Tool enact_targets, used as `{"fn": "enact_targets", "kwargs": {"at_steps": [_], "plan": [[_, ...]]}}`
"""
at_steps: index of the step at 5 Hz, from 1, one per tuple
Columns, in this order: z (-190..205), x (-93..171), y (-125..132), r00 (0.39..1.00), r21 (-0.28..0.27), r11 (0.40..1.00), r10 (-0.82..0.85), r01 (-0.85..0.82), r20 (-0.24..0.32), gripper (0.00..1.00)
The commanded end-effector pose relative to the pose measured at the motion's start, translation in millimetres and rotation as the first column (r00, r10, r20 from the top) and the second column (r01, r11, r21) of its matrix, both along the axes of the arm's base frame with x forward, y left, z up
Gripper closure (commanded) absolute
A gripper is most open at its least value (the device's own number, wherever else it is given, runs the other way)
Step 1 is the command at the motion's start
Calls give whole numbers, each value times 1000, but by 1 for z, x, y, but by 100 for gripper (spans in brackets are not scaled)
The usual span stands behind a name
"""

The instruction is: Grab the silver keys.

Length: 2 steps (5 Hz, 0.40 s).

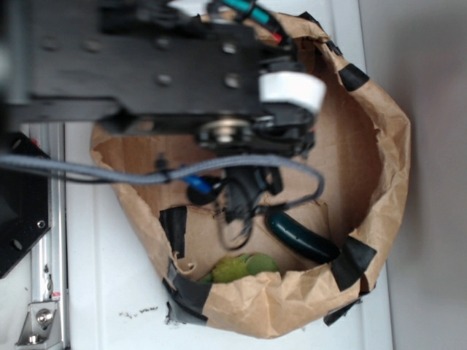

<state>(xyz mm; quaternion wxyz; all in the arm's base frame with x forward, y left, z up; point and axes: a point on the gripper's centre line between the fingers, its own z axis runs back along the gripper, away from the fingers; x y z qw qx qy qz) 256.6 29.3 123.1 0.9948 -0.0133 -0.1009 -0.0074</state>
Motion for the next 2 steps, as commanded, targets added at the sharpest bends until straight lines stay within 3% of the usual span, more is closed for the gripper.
{"fn": "enact_targets", "kwargs": {"at_steps": [1,2], "plan": [[21,7,18,997,-29,997,73,-73,-31,100],[18,6,15,996,3,996,91,-91,-17,100]]}}
